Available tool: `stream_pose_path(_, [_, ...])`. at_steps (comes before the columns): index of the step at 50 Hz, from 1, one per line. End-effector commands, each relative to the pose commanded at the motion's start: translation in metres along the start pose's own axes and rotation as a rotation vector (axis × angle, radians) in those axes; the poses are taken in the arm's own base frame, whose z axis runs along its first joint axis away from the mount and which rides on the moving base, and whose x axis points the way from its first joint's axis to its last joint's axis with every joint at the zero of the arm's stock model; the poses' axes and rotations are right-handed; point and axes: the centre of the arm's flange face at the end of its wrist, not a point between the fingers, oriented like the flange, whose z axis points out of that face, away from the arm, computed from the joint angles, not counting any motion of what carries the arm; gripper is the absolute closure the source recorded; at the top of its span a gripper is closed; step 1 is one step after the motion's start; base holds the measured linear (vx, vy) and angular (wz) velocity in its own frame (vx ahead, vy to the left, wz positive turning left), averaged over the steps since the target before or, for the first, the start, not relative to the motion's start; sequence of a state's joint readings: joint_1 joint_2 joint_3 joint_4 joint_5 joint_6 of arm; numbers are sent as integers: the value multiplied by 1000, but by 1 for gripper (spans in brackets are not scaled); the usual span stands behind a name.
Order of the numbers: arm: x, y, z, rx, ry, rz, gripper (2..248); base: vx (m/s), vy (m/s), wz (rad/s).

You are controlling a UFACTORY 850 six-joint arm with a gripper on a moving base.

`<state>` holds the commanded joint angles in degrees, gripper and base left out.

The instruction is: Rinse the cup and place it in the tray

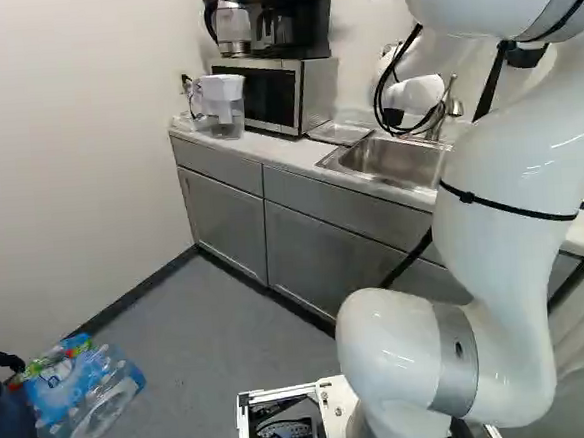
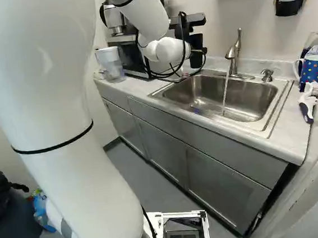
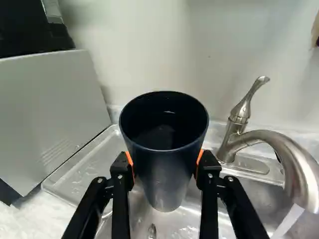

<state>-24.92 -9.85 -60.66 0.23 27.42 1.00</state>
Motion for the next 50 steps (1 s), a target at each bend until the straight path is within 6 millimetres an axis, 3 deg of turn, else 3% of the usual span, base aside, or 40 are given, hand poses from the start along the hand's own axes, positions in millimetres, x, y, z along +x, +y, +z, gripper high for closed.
stream_pose_path(50, [0,0,0,0,0,509,125,0,0,0])
